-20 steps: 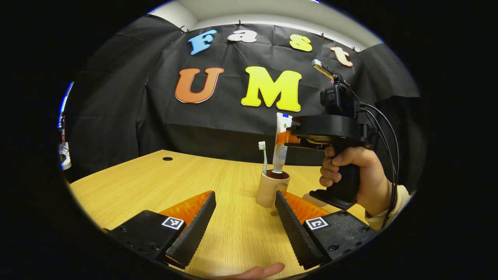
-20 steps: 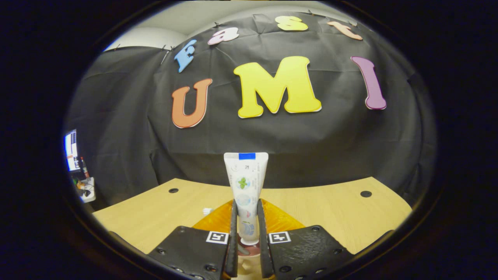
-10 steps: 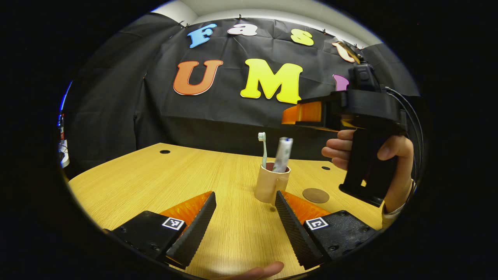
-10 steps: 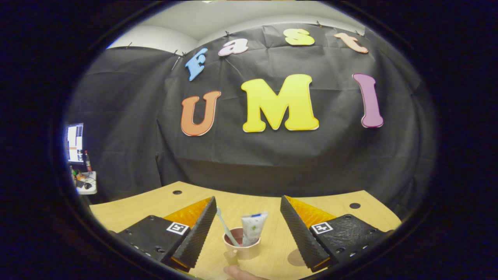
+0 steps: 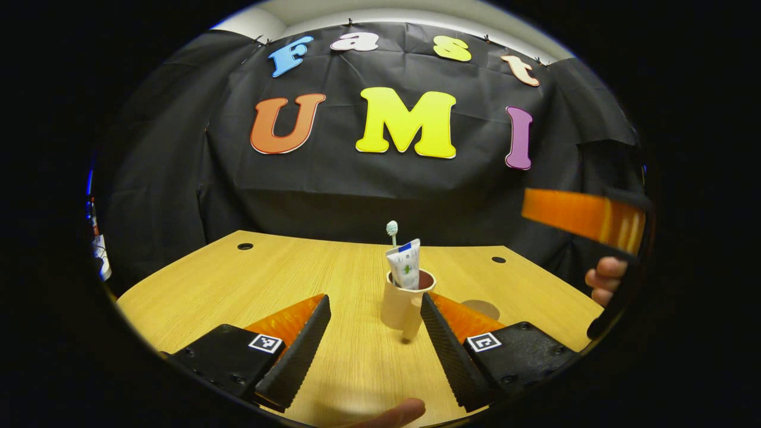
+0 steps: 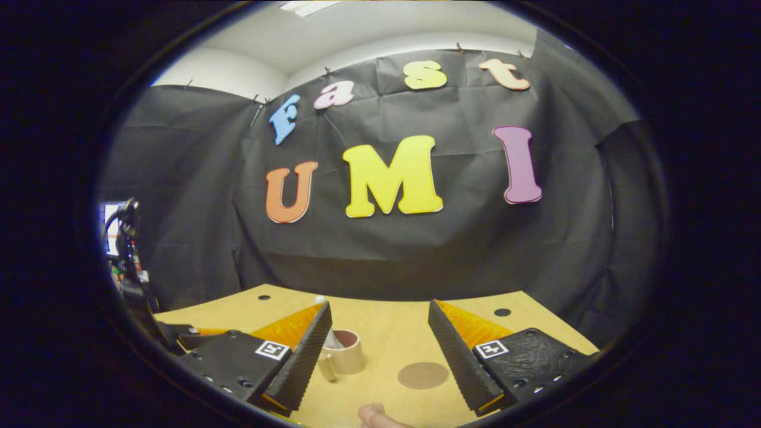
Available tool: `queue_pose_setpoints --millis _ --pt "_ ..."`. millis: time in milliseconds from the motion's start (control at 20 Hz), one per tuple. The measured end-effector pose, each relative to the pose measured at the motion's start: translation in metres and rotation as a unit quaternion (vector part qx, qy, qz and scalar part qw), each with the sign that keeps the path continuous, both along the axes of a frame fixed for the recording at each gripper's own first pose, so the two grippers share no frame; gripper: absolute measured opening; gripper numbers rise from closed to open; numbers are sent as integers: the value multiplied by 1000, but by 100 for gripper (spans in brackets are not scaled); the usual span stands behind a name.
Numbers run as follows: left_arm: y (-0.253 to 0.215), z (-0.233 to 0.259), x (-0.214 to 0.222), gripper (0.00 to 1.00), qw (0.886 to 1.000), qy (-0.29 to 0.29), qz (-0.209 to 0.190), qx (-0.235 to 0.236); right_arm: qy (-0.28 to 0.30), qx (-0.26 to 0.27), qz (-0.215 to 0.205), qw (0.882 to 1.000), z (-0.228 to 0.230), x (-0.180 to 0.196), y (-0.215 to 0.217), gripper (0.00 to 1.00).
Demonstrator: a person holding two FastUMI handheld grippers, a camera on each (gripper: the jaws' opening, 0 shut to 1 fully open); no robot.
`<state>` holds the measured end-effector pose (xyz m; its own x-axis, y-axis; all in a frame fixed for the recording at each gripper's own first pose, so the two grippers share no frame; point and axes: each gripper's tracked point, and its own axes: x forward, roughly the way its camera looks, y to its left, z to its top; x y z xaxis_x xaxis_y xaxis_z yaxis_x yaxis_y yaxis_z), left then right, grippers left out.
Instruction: Put the toothbrush and toothpaste on the desktop into the cup, then pick up the cup and place it on the coaster on the desktop.
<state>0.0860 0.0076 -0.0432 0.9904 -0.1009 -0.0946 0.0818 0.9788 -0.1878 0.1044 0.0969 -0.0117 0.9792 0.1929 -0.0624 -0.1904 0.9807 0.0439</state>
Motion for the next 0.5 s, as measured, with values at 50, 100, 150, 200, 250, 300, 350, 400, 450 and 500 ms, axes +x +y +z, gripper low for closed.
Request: queue_pose_setpoints --millis 50,100,150,200,250,300,350,400,450,500 --pt "-4 5 6 96 1000 6 -2 8 -1 -3 -5 1000 -4 -5 -13 97" --pt "-7 9 11 97 1000 16 -2 18 -3 -7 -14 1000 -8 -9 -26 96" --pt "-10 9 17 96 999 28 -2 29 -5 -7 -18 1000 -11 -13 -37 96" --pt "-12 10 22 96 999 38 3 37 -6 -4 -23 1000 -14 -17 -46 97" --pt "-17 14 27 97 998 43 4 49 -7 -3 -26 1000 -16 -19 -55 95" --pt "-19 15 33 96 997 52 7 58 -10 -3 -32 999 -18 -21 -63 95" --pt "-21 14 39 95 996 67 8 62 -11 -2 -35 999 -20 -24 -71 96" --pt "-25 13 43 94 995 87 1 57 -10 -1 -36 999 -25 -26 -76 97" --pt "-28 11 50 94 993 107 -4 49 -6 -1 -35 999 -29 -27 -80 95" --pt "-31 9 55 94 990 132 -11 38 -4 -1 -35 999 -33 -28 -84 96"
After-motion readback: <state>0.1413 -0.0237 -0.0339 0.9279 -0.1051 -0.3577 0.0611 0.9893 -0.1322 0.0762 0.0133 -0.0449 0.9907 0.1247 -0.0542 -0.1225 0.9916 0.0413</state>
